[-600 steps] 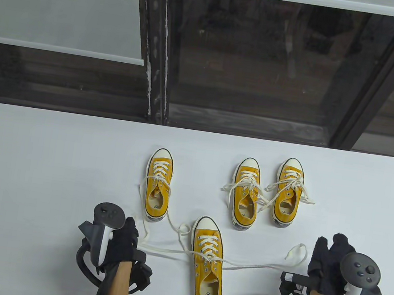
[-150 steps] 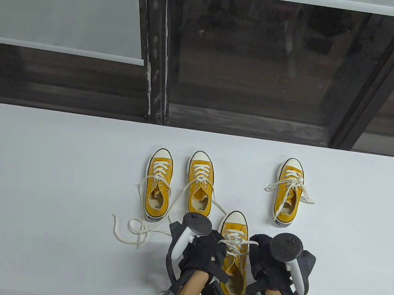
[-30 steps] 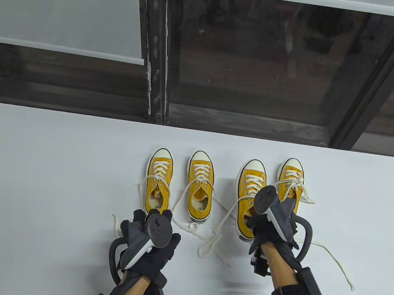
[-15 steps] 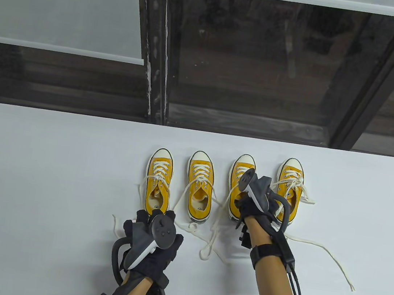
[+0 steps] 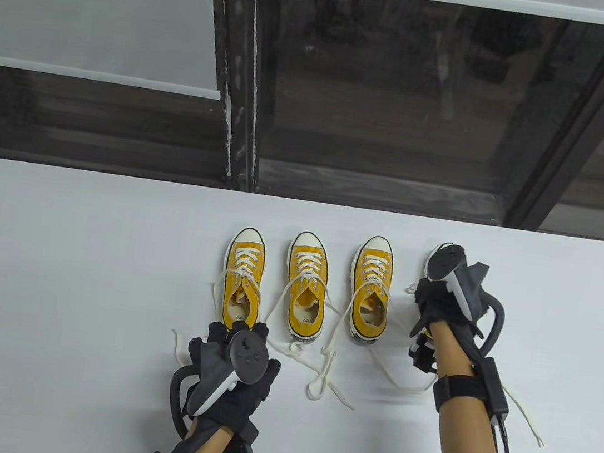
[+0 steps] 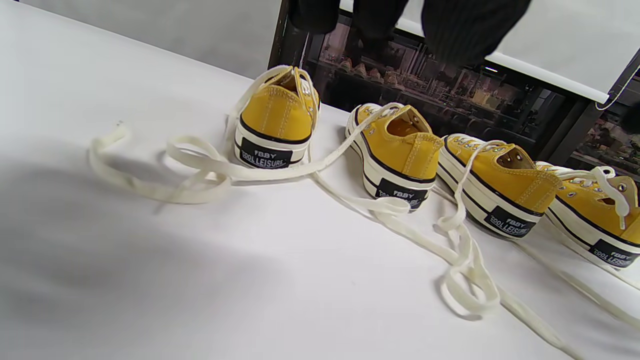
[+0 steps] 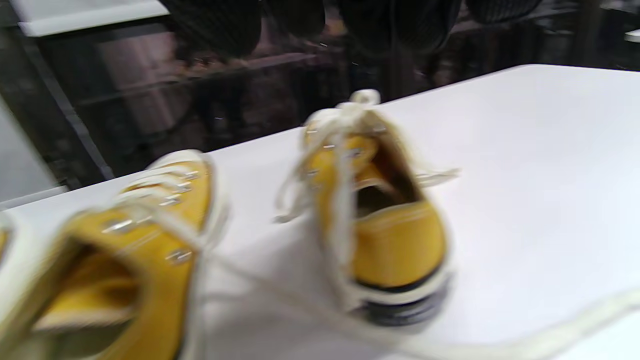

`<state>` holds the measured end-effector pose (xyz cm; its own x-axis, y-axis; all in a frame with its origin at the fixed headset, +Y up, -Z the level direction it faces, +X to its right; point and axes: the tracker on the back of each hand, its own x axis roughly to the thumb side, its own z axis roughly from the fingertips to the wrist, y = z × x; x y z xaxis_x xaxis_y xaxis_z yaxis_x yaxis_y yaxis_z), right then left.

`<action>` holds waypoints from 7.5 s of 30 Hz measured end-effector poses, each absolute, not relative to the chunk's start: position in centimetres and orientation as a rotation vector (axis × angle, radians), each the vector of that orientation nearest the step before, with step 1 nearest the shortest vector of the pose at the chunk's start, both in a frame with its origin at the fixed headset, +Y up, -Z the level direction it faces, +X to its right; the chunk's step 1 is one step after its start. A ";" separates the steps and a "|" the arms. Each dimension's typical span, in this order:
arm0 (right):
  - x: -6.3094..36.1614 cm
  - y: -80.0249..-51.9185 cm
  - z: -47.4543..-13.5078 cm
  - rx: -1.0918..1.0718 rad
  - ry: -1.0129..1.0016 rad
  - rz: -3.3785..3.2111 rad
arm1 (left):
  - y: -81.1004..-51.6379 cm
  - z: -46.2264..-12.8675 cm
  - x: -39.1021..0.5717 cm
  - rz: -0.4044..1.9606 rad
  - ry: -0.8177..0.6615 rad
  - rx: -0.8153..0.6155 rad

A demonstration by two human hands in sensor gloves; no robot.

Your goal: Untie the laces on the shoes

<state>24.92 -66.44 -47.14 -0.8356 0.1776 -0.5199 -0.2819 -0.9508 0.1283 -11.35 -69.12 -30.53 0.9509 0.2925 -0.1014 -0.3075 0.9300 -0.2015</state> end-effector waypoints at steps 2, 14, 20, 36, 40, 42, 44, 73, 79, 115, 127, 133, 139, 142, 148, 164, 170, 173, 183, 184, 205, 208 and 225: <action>27.1 -67.1 -47.1 -0.866 0.370 2.705 | -69.2 -30.6 -11.4 0.310 0.072 -0.223; 31.4 -73.9 -47.5 -1.008 0.650 2.358 | -69.1 -30.6 -11.6 0.317 0.085 -0.235; 31.5 -74.0 -47.8 -0.914 0.601 2.282 | -69.1 -30.6 -11.7 0.318 0.088 -0.233; 30.0 -74.3 -47.9 -0.890 0.614 2.460 | -69.1 -30.7 -11.6 0.318 0.084 -0.234; 29.4 -73.1 -47.7 -0.895 0.480 2.662 | -69.3 -30.8 -11.6 0.316 0.089 -0.244; 29.3 -72.6 -47.0 -0.898 0.397 2.577 | -69.3 -30.8 -11.6 0.313 0.090 -0.246; 29.1 -71.5 -45.7 -0.864 0.386 2.566 | -69.3 -30.7 -11.6 0.314 0.090 -0.244; 23.1 -71.4 -26.8 -0.594 0.479 2.942 | -69.2 -30.0 -11.1 0.326 0.026 -0.219; 23.3 -72.5 -27.1 -0.552 0.608 2.909 | -69.2 -29.9 -10.9 0.342 0.004 -0.236; 28.0 -73.0 -31.8 -0.256 0.657 2.238 | -71.1 -35.6 9.8 0.536 -0.167 -0.672; 27.8 -74.3 -31.9 -0.326 0.692 2.322 | -63.0 -35.3 4.1 1.081 -0.299 -0.644; 27.9 -74.4 -31.9 -0.338 0.696 2.299 | -57.2 -33.8 -0.2 1.316 -0.378 -0.484; 28.0 -74.0 -31.9 -0.302 0.692 2.288 | -54.9 -32.6 -1.7 1.329 -0.368 -0.394; 28.1 -72.7 -31.7 -0.258 0.614 2.276 | -54.7 -32.4 -1.4 1.320 -0.367 -0.383; 29.0 -70.2 -30.7 -0.234 0.361 2.333 | -54.4 -32.3 -0.5 1.259 -0.365 -0.355; 26.9 -73.1 -31.7 -0.254 0.556 2.342 | -55.4 -33.1 -0.8 1.000 -0.114 -0.185; 27.4 -73.6 -31.9 -0.293 0.585 2.267 | -60.8 -33.6 1.1 0.435 0.056 -0.237; 27.8 -73.8 -31.9 -0.315 0.585 2.181 | -63.1 -33.1 3.0 0.447 0.003 -0.316; 28.9 -74.4 -31.8 -0.325 0.620 1.927 | -70.8 -33.3 9.2 0.622 -0.119 -0.688; 29.0 -74.4 -31.8 -0.329 0.617 1.918 | -71.2 -33.4 9.6 0.632 -0.102 -0.687; 29.8 -73.9 -31.5 -0.350 0.529 2.084 | -73.9 -33.7 8.9 0.706 -0.060 -0.719; 29.4 -73.9 -31.5 -0.356 0.535 2.100 | -74.0 -33.7 8.9 0.721 -0.066 -0.724; 30.0 -73.2 -31.0 -0.490 0.401 2.266 | -73.8 -33.5 8.2 0.720 0.017 -0.646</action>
<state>29.96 -73.22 -31.03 -0.6304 0.6230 -0.4631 -0.7441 -0.6549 0.1319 8.17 -73.79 -33.52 0.7602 0.6077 -0.2298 -0.6180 0.5672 -0.5443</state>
